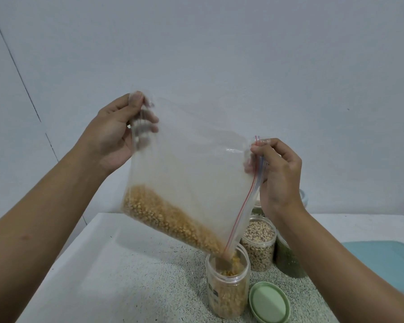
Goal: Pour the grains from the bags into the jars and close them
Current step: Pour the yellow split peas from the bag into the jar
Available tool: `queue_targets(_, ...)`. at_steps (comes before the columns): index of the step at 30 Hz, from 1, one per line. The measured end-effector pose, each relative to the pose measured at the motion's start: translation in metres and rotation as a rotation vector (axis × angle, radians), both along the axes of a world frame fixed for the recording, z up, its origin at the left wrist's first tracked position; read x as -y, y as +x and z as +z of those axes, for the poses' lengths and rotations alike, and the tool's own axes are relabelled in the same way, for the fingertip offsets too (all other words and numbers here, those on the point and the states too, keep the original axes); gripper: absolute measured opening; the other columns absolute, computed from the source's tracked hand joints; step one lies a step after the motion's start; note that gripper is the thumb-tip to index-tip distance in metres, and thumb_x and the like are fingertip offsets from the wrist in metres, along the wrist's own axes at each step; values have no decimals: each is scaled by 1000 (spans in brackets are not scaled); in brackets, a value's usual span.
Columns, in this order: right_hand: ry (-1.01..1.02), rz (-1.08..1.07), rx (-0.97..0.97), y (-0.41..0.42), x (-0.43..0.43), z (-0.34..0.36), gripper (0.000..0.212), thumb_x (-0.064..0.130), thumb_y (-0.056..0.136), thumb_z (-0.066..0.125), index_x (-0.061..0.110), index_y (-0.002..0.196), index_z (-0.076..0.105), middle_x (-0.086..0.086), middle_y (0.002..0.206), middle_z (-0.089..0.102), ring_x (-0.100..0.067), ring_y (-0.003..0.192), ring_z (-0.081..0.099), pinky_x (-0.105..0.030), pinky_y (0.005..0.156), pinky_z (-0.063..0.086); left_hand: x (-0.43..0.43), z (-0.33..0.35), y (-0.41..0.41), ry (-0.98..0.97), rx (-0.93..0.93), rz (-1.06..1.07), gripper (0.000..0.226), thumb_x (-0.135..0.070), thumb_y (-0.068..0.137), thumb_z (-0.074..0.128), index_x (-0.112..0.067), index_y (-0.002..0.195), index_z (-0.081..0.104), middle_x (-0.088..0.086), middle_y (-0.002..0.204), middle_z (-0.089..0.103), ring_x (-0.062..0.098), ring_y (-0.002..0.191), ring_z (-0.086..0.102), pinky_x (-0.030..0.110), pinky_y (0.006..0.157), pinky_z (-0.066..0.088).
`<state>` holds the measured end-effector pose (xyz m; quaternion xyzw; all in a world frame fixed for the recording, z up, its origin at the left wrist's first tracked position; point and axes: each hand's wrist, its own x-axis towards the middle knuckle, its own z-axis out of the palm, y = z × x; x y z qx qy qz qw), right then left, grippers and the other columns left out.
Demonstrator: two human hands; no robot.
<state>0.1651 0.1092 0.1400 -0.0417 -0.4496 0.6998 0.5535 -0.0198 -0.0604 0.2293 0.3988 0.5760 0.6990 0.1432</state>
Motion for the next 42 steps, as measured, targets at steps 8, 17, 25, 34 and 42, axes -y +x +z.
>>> queue_targets(8, -18, 11, -2, 0, -2, -5, 28, -15, 88, 57, 5, 69, 54, 0, 64, 55, -19, 53, 47, -24, 50, 41, -1, -3, -1, -10, 9, -2, 32, -34, 105, 52, -26, 80, 70, -4, 73, 68, 14, 65, 66, 31, 62, 38)
queue_targets(17, 6, 2, 2, 2, -4, -4, 27, -13, 89, 58, 5, 69, 54, 0, 61, 54, -19, 53, 47, -25, 51, 42, -3, 1, 2, 4, 2, 13, 30, -36, 104, 52, -25, 81, 69, -4, 72, 68, 14, 64, 65, 32, 63, 39)
queue_targets(25, 6, -5, 1, 1, -9, -5, 27, -12, 88, 58, 6, 69, 54, -1, 61, 53, -21, 54, 46, -27, 52, 42, -7, 3, 3, 4, -13, 5, 30, -36, 104, 52, -25, 81, 69, -3, 73, 68, 14, 65, 66, 32, 64, 38)
queue_targets(34, 1, -4, 7, -1, -10, -5, 27, -12, 87, 59, 6, 68, 55, -5, 66, 53, -21, 55, 46, -27, 52, 43, -7, 6, 2, 1, -15, -6, 29, -36, 103, 52, -25, 83, 69, -3, 73, 68, 14, 66, 66, 32, 65, 39)
queue_targets(42, 2, 19, 9, -6, -3, -3, 29, -12, 87, 59, 7, 66, 56, -9, 69, 52, -22, 55, 45, -27, 52, 43, 3, 6, -2, 4, -20, 9, 29, -35, 105, 51, -25, 84, 68, -4, 73, 68, 14, 67, 66, 31, 64, 40)
